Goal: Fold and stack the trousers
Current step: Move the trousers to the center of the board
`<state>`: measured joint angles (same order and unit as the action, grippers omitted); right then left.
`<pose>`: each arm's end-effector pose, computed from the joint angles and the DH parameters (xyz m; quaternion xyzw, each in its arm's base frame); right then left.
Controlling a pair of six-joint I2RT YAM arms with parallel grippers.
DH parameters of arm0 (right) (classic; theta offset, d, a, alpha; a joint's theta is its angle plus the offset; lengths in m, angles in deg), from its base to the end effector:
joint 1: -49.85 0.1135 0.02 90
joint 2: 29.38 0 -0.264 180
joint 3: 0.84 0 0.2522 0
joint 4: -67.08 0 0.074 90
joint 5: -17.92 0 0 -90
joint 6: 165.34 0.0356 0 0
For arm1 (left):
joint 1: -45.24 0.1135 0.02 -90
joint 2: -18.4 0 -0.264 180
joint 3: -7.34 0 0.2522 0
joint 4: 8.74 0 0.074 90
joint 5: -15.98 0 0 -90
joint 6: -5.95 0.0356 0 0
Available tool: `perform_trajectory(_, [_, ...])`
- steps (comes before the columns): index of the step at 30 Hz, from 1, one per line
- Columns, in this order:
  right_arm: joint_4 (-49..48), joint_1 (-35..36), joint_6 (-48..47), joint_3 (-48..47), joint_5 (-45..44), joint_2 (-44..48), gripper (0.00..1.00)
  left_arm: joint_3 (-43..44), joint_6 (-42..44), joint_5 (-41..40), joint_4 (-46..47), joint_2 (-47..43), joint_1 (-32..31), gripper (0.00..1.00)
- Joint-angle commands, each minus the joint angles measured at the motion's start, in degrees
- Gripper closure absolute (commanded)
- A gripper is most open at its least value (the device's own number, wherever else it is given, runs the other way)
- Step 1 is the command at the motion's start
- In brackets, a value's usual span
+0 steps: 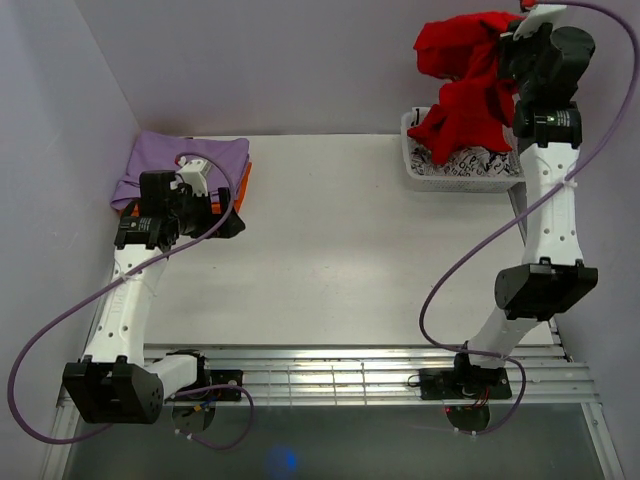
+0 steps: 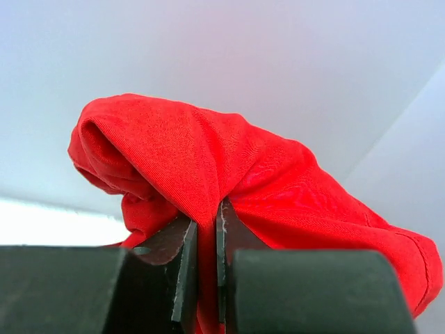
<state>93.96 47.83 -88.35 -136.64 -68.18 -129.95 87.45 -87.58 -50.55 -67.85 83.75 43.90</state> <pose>0.3826 -0.0111 0.5344 -0.0882 0.6479 -0.0769 0.7527 0.2296 -0.0196 0.3431 0.0616 0.9038 -0.2034 0.3715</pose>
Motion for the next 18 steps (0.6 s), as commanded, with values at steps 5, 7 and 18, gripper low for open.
perform_trajectory(5, [-17.43,1.05,11.85,3.02,19.71,14.78,0.92,5.28,-3.14,-1.76,4.12,-1.79,0.03,0.02])
perform_trajectory(7, [-17.26,1.58,14.49,7.66,21.67,18.72,0.92,6.59,-3.94,-0.27,5.0,-1.62,0.11,0.02])
perform_trajectory(18, [-22.79,14.41,25.14,12.63,24.5,25.52,0.92,6.87,-5.87,12.12,10.44,-3.37,0.55,0.02])
